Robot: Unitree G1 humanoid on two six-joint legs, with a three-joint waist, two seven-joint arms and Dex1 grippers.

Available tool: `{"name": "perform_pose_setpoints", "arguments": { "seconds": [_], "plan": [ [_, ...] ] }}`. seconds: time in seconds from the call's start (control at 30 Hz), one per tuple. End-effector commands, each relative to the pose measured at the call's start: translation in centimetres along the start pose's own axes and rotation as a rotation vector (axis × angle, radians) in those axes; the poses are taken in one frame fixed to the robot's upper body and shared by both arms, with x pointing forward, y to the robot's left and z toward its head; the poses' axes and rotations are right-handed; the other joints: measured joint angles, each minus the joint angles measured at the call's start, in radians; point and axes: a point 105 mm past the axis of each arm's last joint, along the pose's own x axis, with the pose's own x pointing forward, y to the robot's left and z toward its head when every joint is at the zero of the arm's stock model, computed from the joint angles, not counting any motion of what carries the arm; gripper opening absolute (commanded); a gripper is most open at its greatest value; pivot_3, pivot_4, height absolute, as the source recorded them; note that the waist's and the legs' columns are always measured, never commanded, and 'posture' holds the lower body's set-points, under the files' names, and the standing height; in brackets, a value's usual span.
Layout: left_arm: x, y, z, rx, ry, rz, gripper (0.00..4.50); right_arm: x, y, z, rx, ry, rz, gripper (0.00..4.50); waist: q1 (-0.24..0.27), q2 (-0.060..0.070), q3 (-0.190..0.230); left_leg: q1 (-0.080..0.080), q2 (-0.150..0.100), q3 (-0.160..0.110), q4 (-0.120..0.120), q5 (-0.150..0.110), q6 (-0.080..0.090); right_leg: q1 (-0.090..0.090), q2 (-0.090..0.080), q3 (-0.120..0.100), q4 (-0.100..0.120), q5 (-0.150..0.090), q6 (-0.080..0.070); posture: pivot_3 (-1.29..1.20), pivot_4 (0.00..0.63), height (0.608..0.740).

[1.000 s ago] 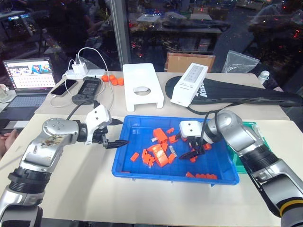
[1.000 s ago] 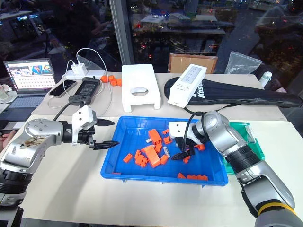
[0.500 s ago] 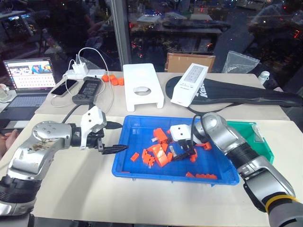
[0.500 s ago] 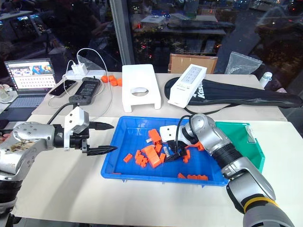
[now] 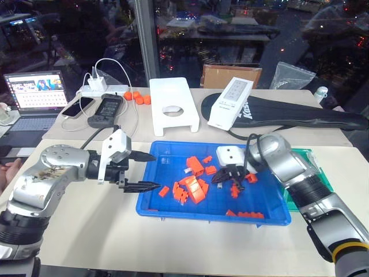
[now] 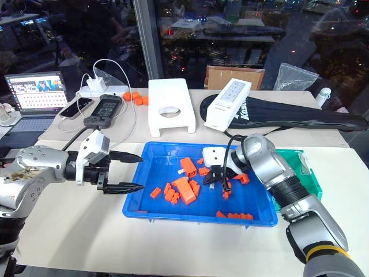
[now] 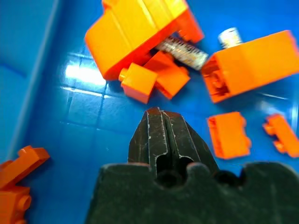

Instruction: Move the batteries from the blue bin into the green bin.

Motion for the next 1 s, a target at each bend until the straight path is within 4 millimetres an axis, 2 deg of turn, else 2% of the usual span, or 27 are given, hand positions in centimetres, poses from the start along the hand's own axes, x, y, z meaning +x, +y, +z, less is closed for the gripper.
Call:
{"name": "perform_pose_setpoints", "arguments": {
  "seconds": [0.03,0.07,0.1,0.13,0.3,0.43,0.7,0.77,1.0],
  "plan": [
    [0.5,0.3,0.5,0.043,-0.005,-0.021,4.5,-1.9,-0.8,0.4,0.041,-0.019,-0.097,0.04,0.0,0.0,0.0,0.0,0.0,0.0,0.0,0.0,0.0,0.0,0.0,0.0,0.0,0.0,0.0,0.0,0.15,0.722],
    [0.6,0.2,0.4,0.045,-0.004,-0.027,4.5,-2.0,-0.9,0.1,0.041,-0.002,-0.117,0.04,0.0,0.0,0.0,0.0,0.0,0.0,0.0,0.0,0.0,0.0,0.0,0.0,0.0,0.0,0.0,0.0,0.15,0.722],
    [0.7,0.2,0.4,0.045,-0.004,-0.031,4.5,-2.0,-0.9,-0.3,0.04,0.014,-0.122,0.6,0.0,0.0,0.0,0.0,0.0,0.0,0.0,0.0,0.0,0.0,0.0,0.0,0.0,0.0,0.0,0.0,0.15,0.722],
    [0.7,0.2,0.4,0.047,-0.004,-0.033,4.5,-1.9,-0.8,-0.6,0.039,0.027,-0.118,0.76,0.0,0.0,0.0,0.0,0.0,0.0,0.0,0.0,0.0,0.0,0.0,0.0,0.0,0.0,0.0,0.0,0.15,0.722],
    [0.8,0.2,0.3,0.05,0.005,-0.03,4.5,-1.7,-0.8,-1.6,-0.053,0.106,-0.111,2.53,-0.002,0.0,0.0,0.0,0.0,0.0,0.0,0.0,0.0,0.0,0.0,0.0,0.0,0.0,0.0,0.0,0.15,0.722],
    [0.9,0.2,0.1,0.047,0.011,-0.028,4.5,-1.1,-1.2,-1.4,-0.192,0.16,-0.069,3.77,-0.003,0.0,0.0,0.0,0.0,0.0,0.0,0.0,0.0,0.0,0.0,0.0,0.0,0.0,0.0,0.0,0.15,0.722],
    [0.7,-0.1,-0.1,0.034,0.018,-0.007,4.5,0.5,-1.5,-0.8,-0.291,0.144,0.017,3.77,-0.003,0.0,0.0,0.0,0.0,0.0,0.0,0.0,0.0,0.0,0.0,0.0,0.0,0.0,0.0,0.0,0.15,0.722],
    [0.6,-0.3,-0.3,0.029,0.024,0.0,4.5,0.9,-1.4,-0.3,-0.225,0.093,0.026,3.77,-0.001,0.0,0.0,0.0,0.0,0.0,0.0,0.0,0.0,0.0,0.0,0.0,0.0,0.0,0.0,0.0,0.15,0.722],
    [0.3,-0.5,-0.7,0.022,0.042,0.016,4.5,0.7,-0.8,-1.1,0.05,0.072,0.03,3.77,0.001,0.0,0.0,0.0,0.0,0.0,0.0,0.0,0.0,0.0,0.0,0.0,0.0,0.0,-0.001,0.0,0.15,0.722]
  ]
}}
